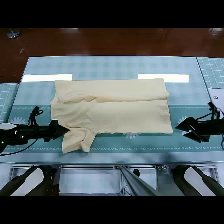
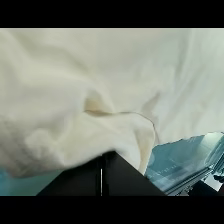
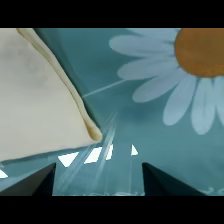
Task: Fold the shirts.
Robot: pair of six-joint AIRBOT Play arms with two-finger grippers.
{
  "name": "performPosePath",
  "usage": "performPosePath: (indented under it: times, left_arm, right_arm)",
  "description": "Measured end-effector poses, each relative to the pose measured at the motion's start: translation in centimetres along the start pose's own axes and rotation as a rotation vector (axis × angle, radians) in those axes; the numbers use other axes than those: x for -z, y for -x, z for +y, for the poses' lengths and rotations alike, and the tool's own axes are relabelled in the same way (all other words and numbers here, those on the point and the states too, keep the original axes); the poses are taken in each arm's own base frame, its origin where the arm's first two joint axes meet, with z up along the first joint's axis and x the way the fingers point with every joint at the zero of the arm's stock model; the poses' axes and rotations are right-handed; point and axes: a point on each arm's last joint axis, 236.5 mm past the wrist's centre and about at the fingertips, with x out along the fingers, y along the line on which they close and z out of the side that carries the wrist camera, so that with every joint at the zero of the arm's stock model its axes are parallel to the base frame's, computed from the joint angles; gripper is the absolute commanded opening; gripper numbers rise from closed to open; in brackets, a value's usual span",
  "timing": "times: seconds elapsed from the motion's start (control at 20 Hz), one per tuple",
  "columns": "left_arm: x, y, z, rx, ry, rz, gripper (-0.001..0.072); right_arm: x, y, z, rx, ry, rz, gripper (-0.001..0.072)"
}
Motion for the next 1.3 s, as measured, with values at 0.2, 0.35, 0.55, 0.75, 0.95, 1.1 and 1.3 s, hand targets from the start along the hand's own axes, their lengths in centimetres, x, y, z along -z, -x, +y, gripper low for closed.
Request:
performPosePath:
  times: [0.2,0.35,0.55,0.75,0.95,1.1,1.3]
  left_arm:
    - [-0.1,0.2,-0.5,0.011,-0.013,0.000,0.0024]
    - [-0.2,0.3,-0.6,0.015,-0.014,-0.001,0.0024]
    - [-0.2,0.3,-0.7,0.017,-0.016,-0.002,0.0024]
    - [-0.9,0.8,-1.5,0.027,-0.041,-0.008,0.0024]
    - [-3.3,2.6,-3.6,0.036,-0.111,-0.049,0.0024]
    - [-6.6,4.3,-5.2,0.026,-0.141,-0.127,0.0023]
    - [-11.6,5.0,-7.6,0.010,-0.180,-0.196,0.0023]
  right_arm:
    - [1.7,-2.3,0.4,-0.003,0.007,0.091,0.0619]
    - [1.3,-3.6,2.0,-0.072,-0.018,0.103,0.0618]
    - [-0.7,-4.6,4.2,-0.179,-0.066,0.048,0.0338]
    - [-2.0,-4.4,5.8,-0.246,-0.027,0.004,0.0035]
    - [-3.8,-2.3,7.9,-0.298,0.065,-0.029,0.0035]
    - [-6.3,0.2,9.8,-0.325,0.116,-0.087,0.0035]
    - [-10.1,2.3,13.3,-0.358,0.183,-0.142,0.0035]
